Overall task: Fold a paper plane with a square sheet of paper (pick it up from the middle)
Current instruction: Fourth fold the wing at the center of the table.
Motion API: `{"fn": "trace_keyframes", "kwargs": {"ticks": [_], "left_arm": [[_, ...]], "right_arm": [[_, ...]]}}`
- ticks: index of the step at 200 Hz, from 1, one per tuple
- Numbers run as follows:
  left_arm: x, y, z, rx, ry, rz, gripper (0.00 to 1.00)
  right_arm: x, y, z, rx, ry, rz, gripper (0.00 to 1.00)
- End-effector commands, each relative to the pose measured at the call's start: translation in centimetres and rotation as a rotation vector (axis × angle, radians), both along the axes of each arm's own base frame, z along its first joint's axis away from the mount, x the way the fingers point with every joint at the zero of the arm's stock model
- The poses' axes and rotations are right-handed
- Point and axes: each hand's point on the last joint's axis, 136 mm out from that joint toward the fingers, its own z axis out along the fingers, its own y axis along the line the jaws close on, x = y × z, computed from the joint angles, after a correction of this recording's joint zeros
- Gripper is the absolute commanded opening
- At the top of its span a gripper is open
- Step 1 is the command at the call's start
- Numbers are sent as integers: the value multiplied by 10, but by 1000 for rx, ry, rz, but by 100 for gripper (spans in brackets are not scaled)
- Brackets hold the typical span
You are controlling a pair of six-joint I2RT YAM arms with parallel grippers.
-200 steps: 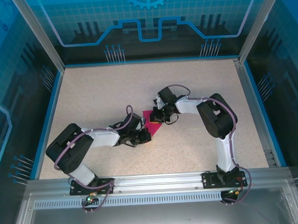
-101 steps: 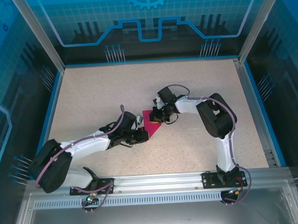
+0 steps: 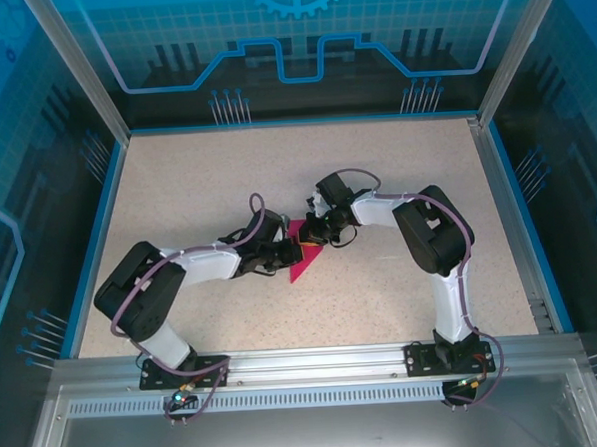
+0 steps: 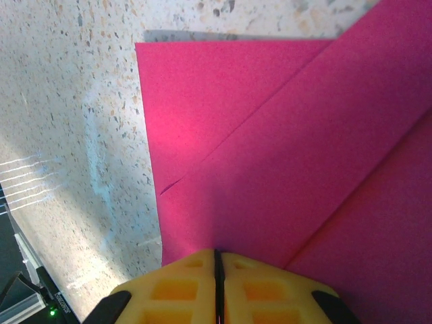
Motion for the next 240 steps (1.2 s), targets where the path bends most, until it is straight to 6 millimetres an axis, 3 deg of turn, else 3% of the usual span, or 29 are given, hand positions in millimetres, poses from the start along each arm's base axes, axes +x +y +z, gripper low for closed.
{"fn": "trace_keyframes", "kwargs": {"ticks": [1, 54, 107, 148, 188, 209, 240], "left_arm": [[15, -3, 1, 5, -46, -1, 5], [-11, 12, -32, 50, 53, -5, 4], [-61, 21, -50, 46, 161, -48, 4], [-90, 20, -50, 69, 187, -100, 4], [-108, 33, -51, 126, 220, -106, 2], [-105, 34, -40, 117, 199, -94, 2], [-81, 18, 12, 7, 63, -86, 5]], "right_arm": [[-23, -31, -62, -189, 118, -37, 9], [-21, -31, -62, -186, 118, -41, 9], [-22, -33, -64, -192, 122, -45, 9], [-22, -33, -66, -195, 128, -50, 9], [-22, -34, -66, -198, 131, -52, 9], [-20, -32, -62, -191, 122, -49, 9], [-9, -16, -26, -103, 58, -16, 12]]}}
